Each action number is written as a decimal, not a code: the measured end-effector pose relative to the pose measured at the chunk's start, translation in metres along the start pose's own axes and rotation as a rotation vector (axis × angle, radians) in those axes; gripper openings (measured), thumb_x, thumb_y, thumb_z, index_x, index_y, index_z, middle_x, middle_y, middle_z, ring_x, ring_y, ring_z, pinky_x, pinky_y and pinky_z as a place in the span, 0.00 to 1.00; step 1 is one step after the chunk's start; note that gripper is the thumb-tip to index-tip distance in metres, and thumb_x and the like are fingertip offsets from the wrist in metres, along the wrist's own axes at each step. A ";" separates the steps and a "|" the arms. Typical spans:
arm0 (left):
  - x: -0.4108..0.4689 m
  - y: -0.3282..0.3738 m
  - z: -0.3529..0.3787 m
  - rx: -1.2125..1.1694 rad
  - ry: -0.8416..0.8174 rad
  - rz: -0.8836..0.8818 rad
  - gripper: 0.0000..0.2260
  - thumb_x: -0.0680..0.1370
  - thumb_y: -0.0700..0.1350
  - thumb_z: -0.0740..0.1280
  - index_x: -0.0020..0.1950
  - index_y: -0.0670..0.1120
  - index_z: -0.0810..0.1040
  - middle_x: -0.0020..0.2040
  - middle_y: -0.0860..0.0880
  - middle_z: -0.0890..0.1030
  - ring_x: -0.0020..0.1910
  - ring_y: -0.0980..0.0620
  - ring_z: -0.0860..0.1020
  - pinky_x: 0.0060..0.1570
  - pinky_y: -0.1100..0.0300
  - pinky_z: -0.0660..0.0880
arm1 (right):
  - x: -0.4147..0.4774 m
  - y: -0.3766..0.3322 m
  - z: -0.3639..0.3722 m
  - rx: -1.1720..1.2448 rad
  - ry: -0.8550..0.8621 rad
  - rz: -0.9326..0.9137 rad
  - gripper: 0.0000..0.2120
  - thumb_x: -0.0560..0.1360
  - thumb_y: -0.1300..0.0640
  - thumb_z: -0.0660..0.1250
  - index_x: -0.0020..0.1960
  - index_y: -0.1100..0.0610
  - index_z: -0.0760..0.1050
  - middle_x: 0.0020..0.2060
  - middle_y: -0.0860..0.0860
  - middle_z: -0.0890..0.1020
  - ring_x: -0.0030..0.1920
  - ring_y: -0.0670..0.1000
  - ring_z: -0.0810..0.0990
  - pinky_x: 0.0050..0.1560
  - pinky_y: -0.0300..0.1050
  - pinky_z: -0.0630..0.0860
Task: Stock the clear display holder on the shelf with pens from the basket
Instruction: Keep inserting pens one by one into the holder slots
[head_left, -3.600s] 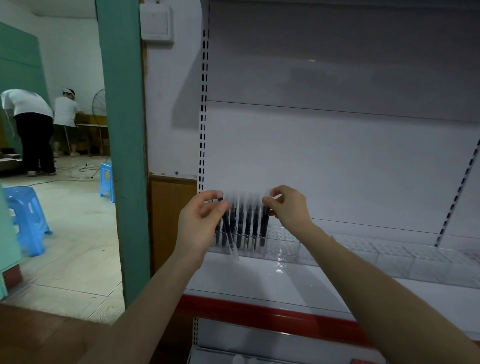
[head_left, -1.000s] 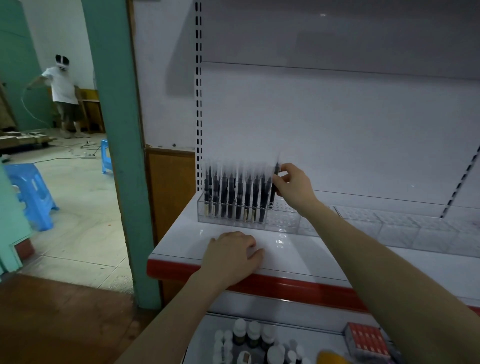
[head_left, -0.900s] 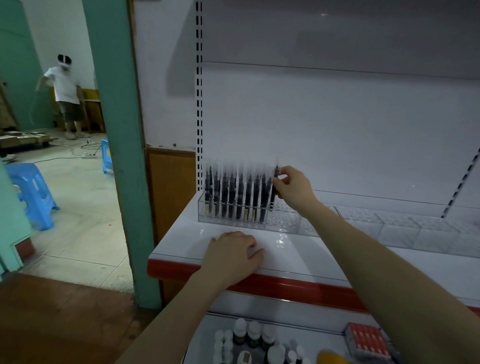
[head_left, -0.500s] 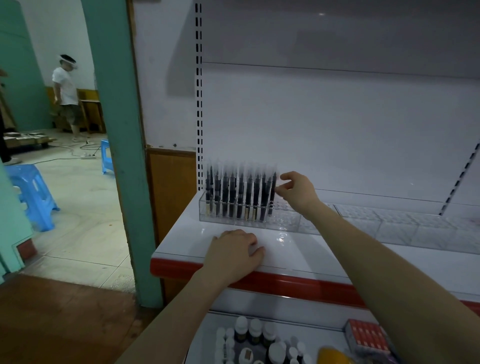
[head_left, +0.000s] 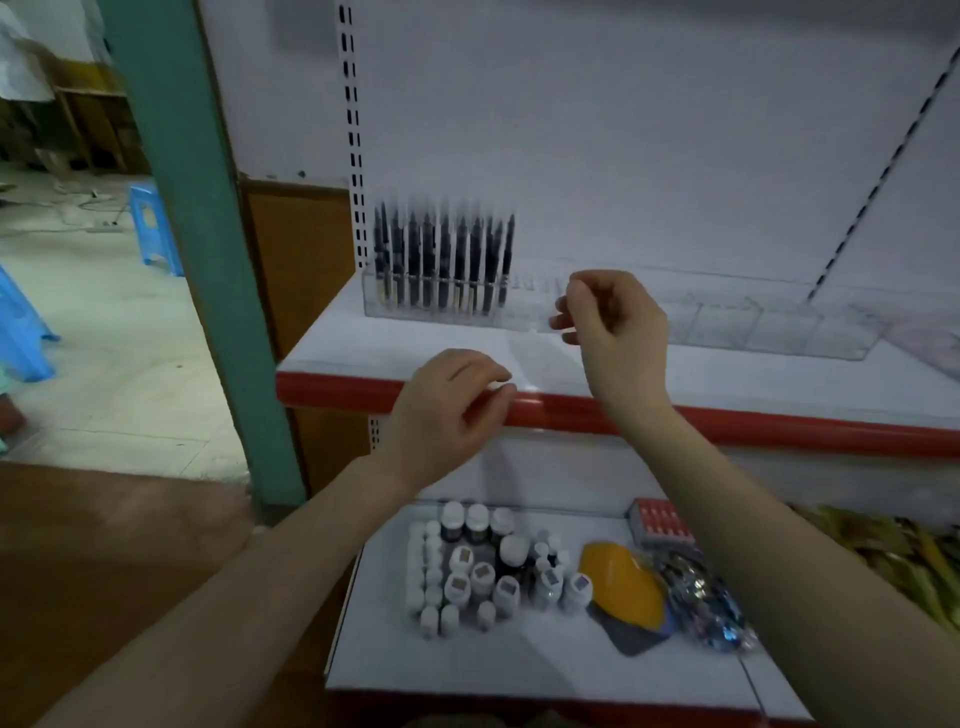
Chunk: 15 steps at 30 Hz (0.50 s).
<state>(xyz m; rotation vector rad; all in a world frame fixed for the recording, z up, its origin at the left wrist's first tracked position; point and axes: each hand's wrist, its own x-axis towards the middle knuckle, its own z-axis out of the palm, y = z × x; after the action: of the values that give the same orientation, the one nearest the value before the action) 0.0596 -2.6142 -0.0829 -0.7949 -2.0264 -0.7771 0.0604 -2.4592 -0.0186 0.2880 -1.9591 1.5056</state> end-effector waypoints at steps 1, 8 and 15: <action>-0.018 0.012 0.003 -0.046 -0.008 0.012 0.11 0.76 0.41 0.63 0.43 0.35 0.80 0.39 0.42 0.81 0.41 0.51 0.75 0.43 0.61 0.73 | -0.021 0.006 -0.004 0.019 -0.016 -0.017 0.03 0.78 0.63 0.61 0.48 0.57 0.73 0.36 0.48 0.79 0.35 0.42 0.80 0.40 0.39 0.78; -0.185 0.031 0.066 -0.188 -0.543 -0.445 0.19 0.74 0.51 0.58 0.51 0.40 0.80 0.45 0.41 0.81 0.44 0.45 0.77 0.42 0.60 0.69 | -0.167 0.117 -0.029 -0.206 -0.291 0.269 0.03 0.78 0.62 0.62 0.46 0.60 0.74 0.38 0.56 0.80 0.38 0.52 0.81 0.40 0.48 0.77; -0.329 0.031 0.115 -0.126 -0.922 -0.763 0.13 0.78 0.44 0.62 0.61 0.42 0.74 0.55 0.43 0.76 0.52 0.46 0.76 0.50 0.56 0.72 | -0.307 0.235 -0.067 -0.415 -0.382 0.794 0.06 0.79 0.61 0.60 0.50 0.62 0.74 0.40 0.58 0.78 0.36 0.52 0.76 0.32 0.29 0.71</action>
<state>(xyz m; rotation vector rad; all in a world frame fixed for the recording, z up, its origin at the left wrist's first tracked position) 0.1877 -2.5937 -0.4082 -0.4477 -3.2285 -1.0736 0.1958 -2.3848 -0.3798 -0.4752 -2.8371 1.4936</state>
